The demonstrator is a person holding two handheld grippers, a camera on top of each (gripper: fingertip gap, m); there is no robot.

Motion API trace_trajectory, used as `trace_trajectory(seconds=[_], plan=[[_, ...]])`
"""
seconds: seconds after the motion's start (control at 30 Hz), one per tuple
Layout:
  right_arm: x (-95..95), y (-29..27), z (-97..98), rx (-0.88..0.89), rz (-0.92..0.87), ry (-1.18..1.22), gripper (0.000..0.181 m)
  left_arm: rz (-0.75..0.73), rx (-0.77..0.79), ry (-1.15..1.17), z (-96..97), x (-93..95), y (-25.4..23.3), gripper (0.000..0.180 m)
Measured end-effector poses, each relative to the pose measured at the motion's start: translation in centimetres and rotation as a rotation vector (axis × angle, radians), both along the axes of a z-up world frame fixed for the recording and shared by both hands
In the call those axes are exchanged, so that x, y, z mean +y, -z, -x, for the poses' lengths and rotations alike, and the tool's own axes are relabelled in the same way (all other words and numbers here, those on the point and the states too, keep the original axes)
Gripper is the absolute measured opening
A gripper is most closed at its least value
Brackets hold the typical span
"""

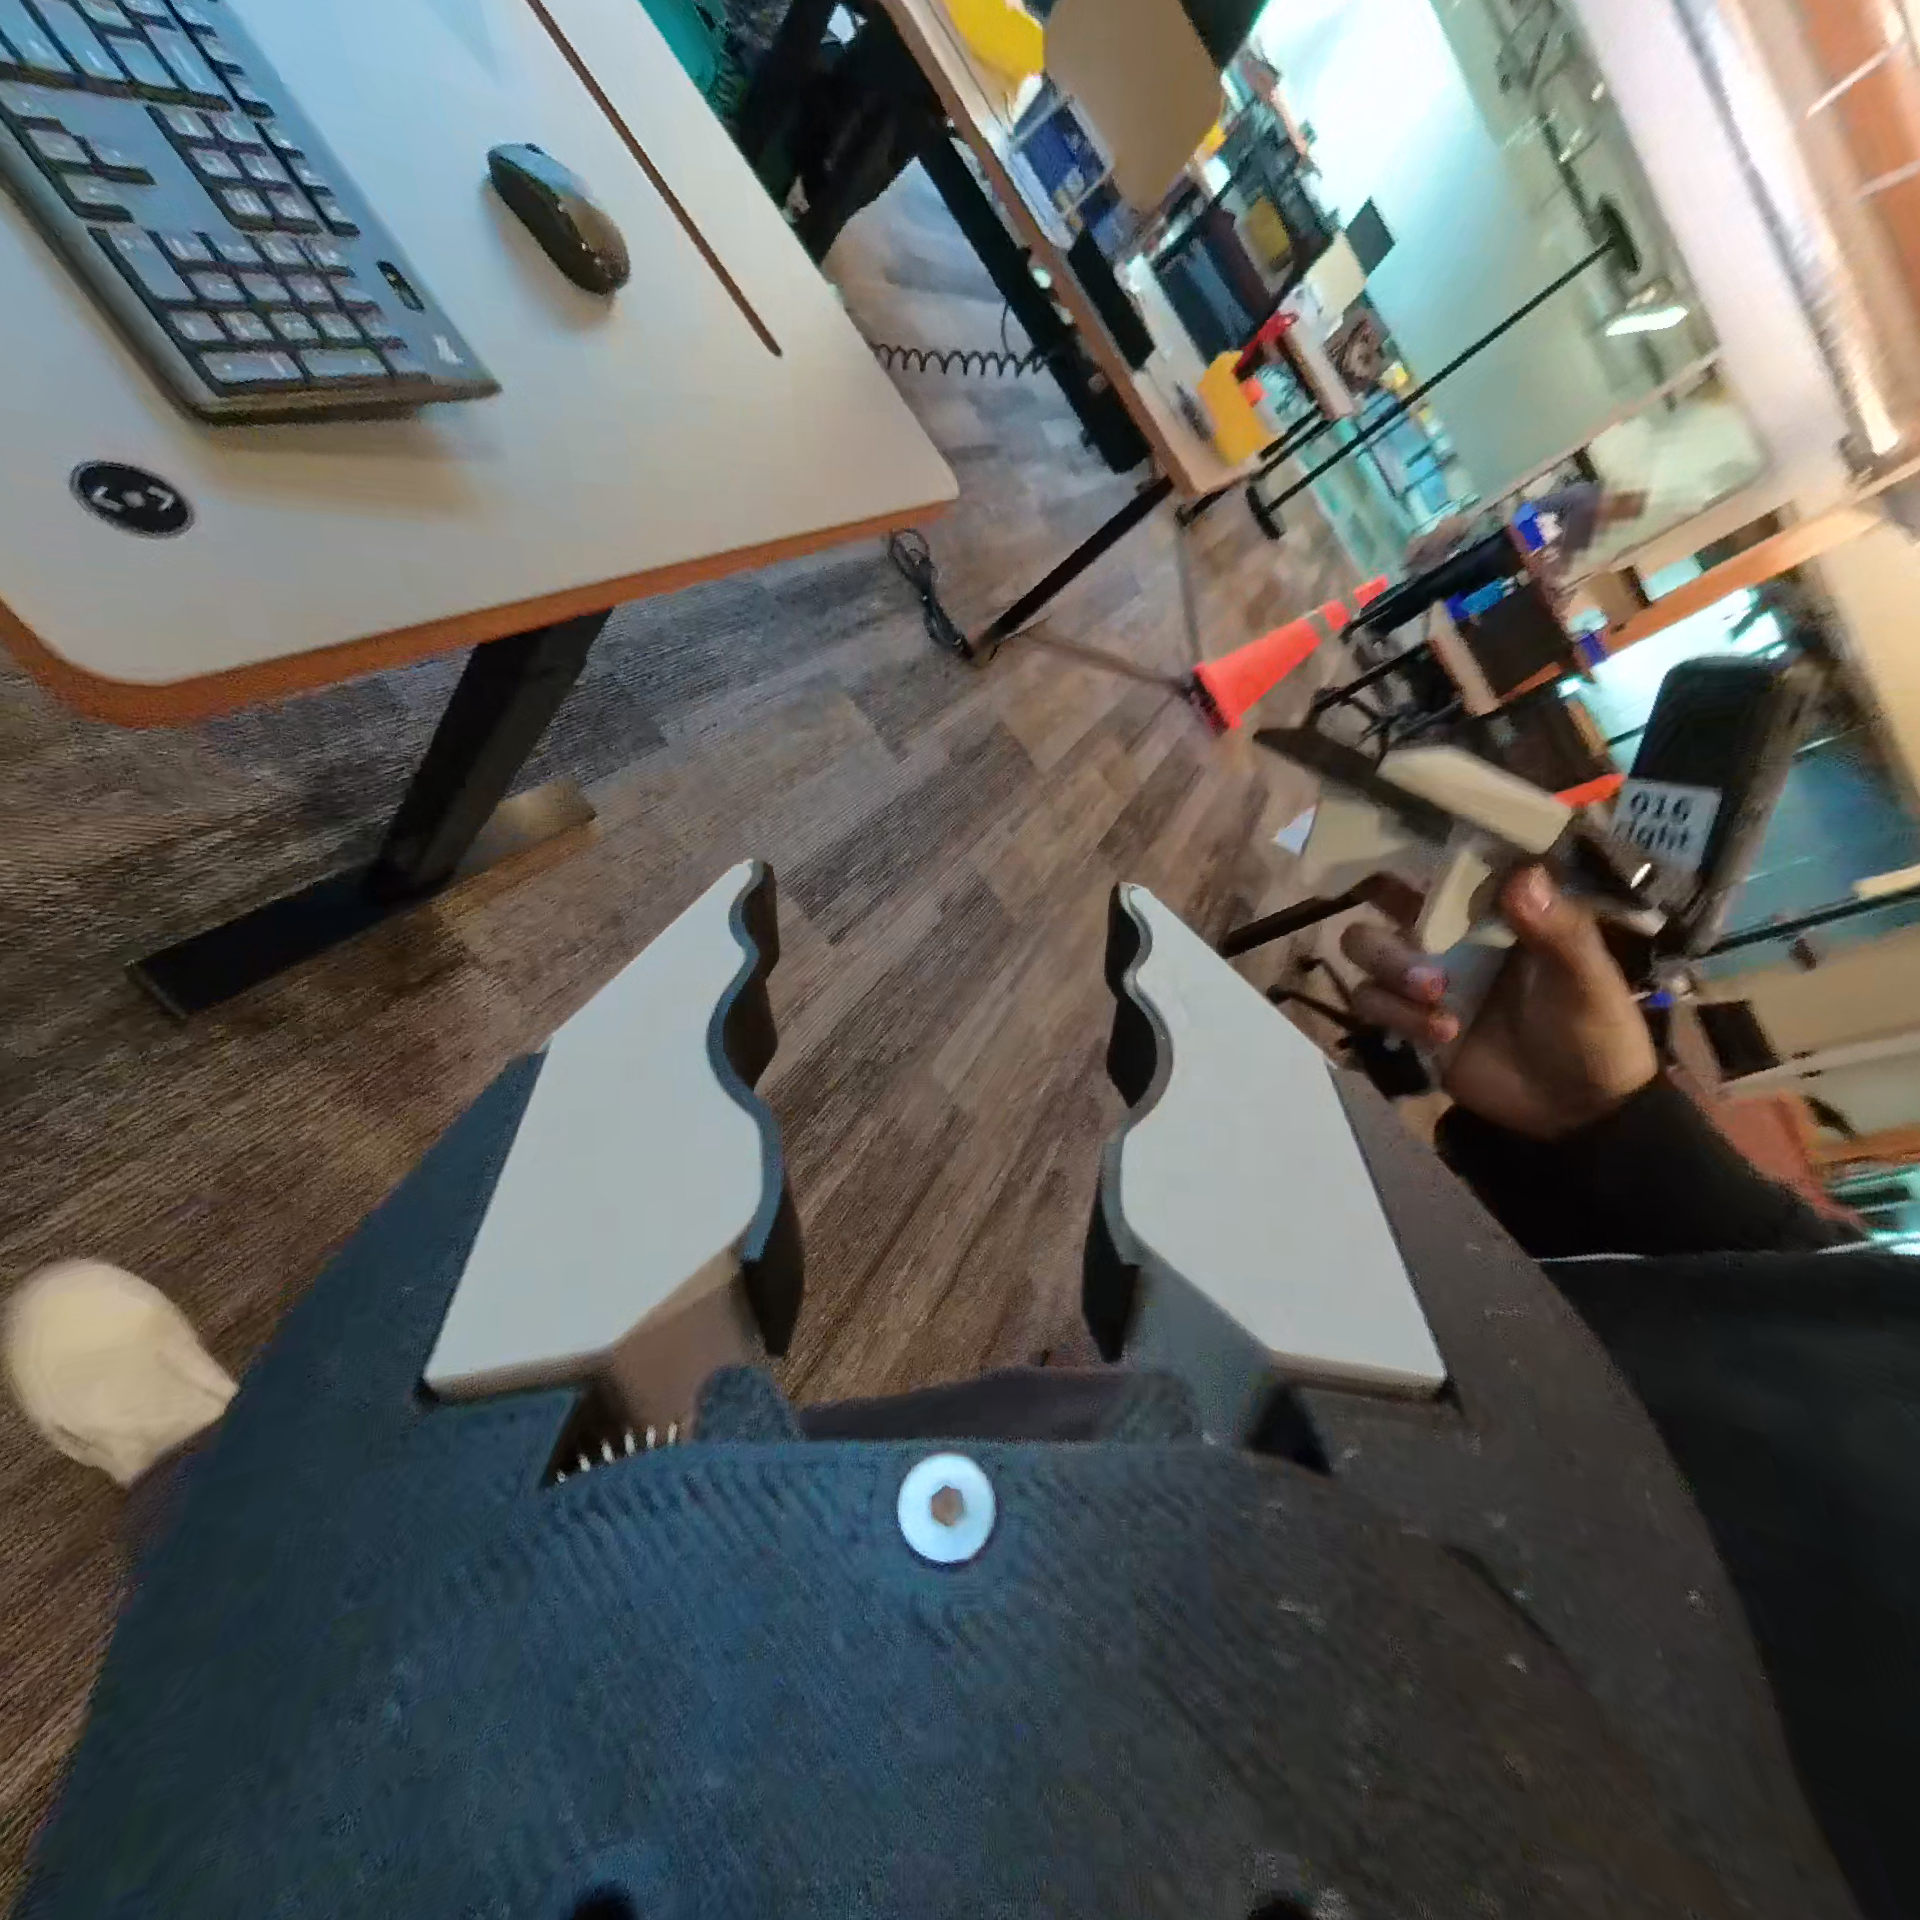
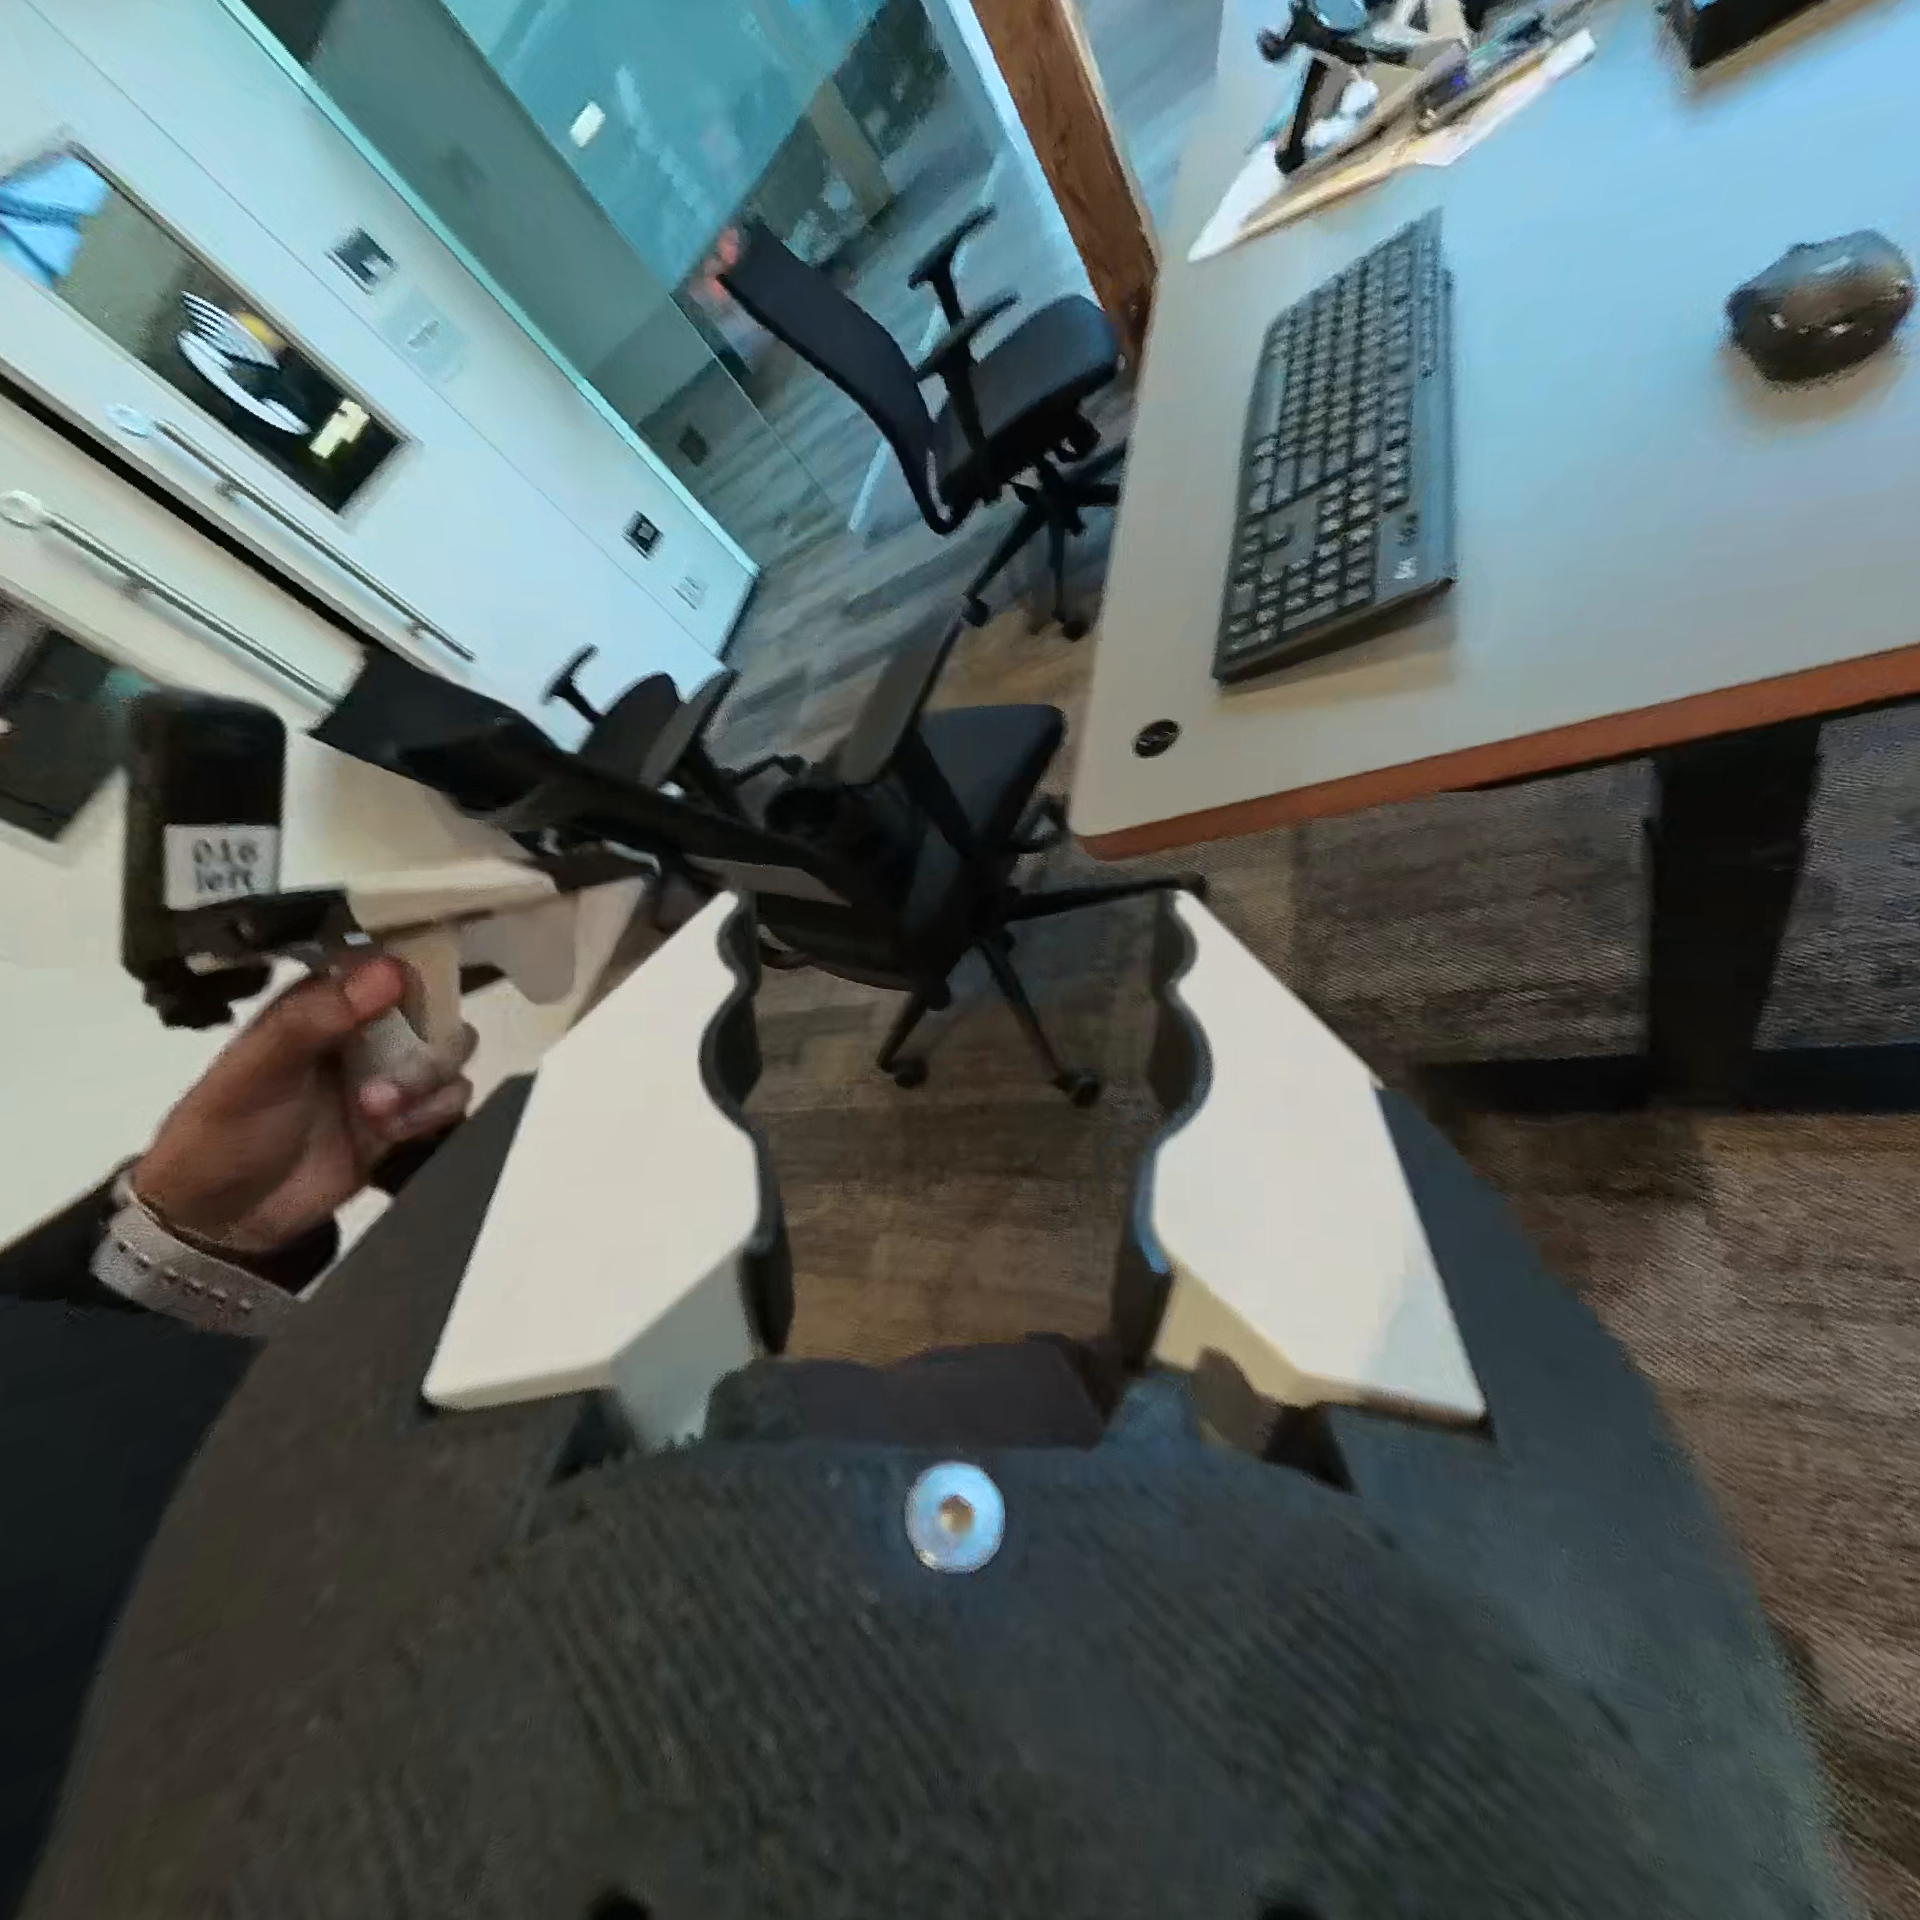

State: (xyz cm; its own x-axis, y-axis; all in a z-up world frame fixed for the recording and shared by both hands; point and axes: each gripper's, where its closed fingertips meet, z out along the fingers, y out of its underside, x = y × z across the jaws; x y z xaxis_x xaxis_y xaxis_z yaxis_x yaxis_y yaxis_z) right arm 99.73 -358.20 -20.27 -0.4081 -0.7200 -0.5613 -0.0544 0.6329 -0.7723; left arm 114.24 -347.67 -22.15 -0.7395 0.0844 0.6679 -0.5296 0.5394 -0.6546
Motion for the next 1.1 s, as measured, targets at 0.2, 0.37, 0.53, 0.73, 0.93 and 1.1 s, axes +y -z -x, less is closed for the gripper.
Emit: trace_trajectory(seconds=[0.2,0.37,0.53,0.73,0.93,1.1], plan=[[-9.9,3.9,-5.4,0.08,-0.054,0.135,0.076,0.034,0.032,0.097,-8.1,-14.4,2.1,0.062],[-18.2,2.6,-10.4,0.081,-0.051,0.243,0.075,0.035,0.05,0.232,-13.9,-26.4,0.5,0.062],[-26.6,7.5,-12.6,0.333,0.007,0.256,0.071,0.038,-0.074,0.321,-17.2,-35.2,-1.1,0.062],[-39.3,15.5,-14.2,0.535,0.006,0.159,0.071,-0.071,-0.013,0.258,-18.7,-41.6,2.3,0.062],[-50.0,20.6,-19.0,0.561,0.118,-0.223,0.063,-0.176,0.009,0.059,-18.8,-45.0,4.3,0.062],[-55.5,22.1,-20.7,0.538,0.234,-0.582,0.011,-0.234,-0.044,0.0,-16.4,-47.3,6.5,0.061]])
